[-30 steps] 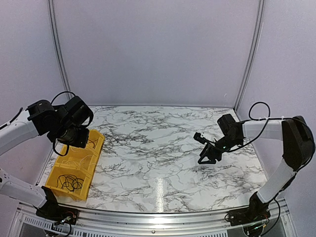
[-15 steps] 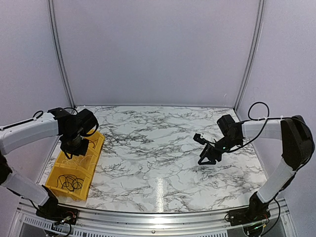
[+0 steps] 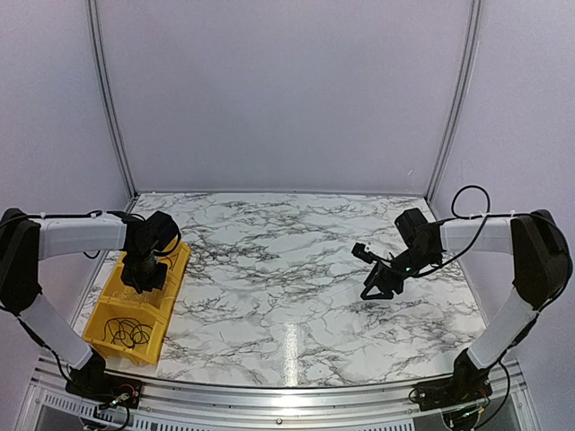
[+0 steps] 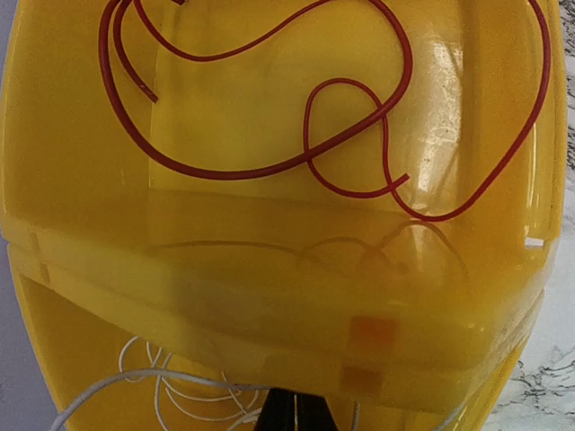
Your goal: Untangle the cables
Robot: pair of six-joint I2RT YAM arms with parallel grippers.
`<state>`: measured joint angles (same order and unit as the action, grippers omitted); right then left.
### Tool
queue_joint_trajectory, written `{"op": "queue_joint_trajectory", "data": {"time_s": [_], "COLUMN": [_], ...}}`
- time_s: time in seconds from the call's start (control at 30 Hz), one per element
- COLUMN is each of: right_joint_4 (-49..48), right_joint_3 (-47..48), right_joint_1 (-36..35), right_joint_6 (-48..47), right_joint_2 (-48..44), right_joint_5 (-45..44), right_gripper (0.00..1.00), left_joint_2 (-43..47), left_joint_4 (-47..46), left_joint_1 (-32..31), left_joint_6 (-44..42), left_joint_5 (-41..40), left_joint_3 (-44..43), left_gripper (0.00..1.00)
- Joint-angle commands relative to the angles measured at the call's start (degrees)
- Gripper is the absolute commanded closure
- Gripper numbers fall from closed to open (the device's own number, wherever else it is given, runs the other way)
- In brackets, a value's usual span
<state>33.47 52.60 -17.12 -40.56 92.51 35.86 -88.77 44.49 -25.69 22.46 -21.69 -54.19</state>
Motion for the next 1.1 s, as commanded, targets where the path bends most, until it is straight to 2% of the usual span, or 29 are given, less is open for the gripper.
{"op": "queue_joint_trajectory", "data": {"time_s": [0.0, 0.13, 0.27, 0.4, 0.57, 0.63, 0.7, 0.73, 0.77, 0.8, 0.97, 1.07], "right_joint_4": [0.4, 0.4, 0.9, 1.6, 4.5, 4.0, 2.6, 1.1, -0.4, -2.2, -9.4, -16.2], "right_joint_3": [0.5, 0.5, 1.6, 4.5, 11.9, 14.4, 16.5, 17.0, 17.2, 16.9, 11.9, 4.6], "right_joint_1": [0.4, 0.4, 0.4, 0.6, 0.8, 1.4, 2.9, 4.1, 5.2, 6.4, 8.5, 8.6], "right_joint_6": [-0.3, -0.3, 0.4, 0.9, 3.2, 5.3, 8.2, 9.8, 11.4, 13.5, 22.3, 23.8], "right_joint_2": [-0.1, -0.4, -1.7, -7.2, -11.8, -13.8, -16.2, -17.5, -18.7, -19.9, -23.7, -27.9], "right_joint_5": [-0.1, -0.2, -1.3, -4.3, -13.9, -18.2, -20.5, -20.8, -21.0, -21.8, -26.5, -27.6], "right_gripper": [0.43, 0.43, 0.43, 0.43, 0.42, 0.38, 0.29, 0.2, 0.05, 0.02, 0.02, 0.01], "left_joint_2": [-0.4, 2.4, 6.4, 8.0, 9.7, 10.9, 12.1, 12.8, 13.6, 14.3, 20.4, 25.6], "left_joint_4": [-3.1, -2.3, -0.7, 2.0, 3.0, 2.0, -0.9, -2.4, -4.2, -6.2, -18.2, -27.8], "left_joint_1": [0.4, 0.4, 0.4, 0.4, 0.3, 0.3, 0.3, 0.3, 0.3, 0.3, 0.3, 0.3], "left_joint_6": [-0.7, 0.0, -0.2, -1.4, -3.4, -4.8, -7.5, -8.5, -9.6, -10.8, -14.4, -14.5], "left_joint_5": [1.4, 1.1, -0.3, -1.3, 0.9, 1.8, 3.2, 3.9, 4.2, 4.5, 8.2, 11.8], "left_joint_3": [0.4, -0.5, -2.6, -5.6, -10.0, -11.9, -13.5, -14.0, -14.1, -14.1, -10.3, -3.8], "left_gripper": [1.0, 0.75, 0.65, 0.56, 0.53, 0.53, 0.53, 0.53, 0.53, 0.53, 0.5, 0.44]}}
